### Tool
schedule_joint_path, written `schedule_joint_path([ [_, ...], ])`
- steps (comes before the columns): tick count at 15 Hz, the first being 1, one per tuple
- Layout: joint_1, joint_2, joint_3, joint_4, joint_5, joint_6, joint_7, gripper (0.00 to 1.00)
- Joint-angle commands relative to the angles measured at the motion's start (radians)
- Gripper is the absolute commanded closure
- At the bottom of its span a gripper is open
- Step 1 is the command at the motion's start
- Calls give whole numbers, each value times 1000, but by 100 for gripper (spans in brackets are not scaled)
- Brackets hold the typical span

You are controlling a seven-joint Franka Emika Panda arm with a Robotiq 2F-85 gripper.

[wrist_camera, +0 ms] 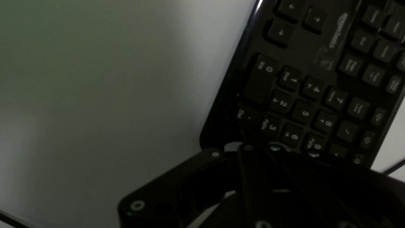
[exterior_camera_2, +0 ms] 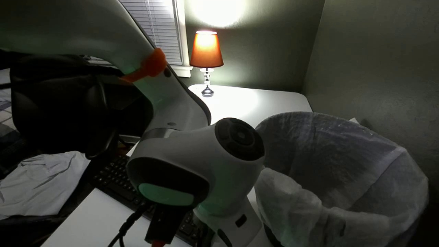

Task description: Press a key once on the keyboard

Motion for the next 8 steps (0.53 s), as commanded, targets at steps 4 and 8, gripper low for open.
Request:
schedule_joint_path([
  [4, -22, 31, 15, 28, 29, -15, -27, 100],
  [8, -19, 21, 14, 20, 26, -9, -26, 100],
])
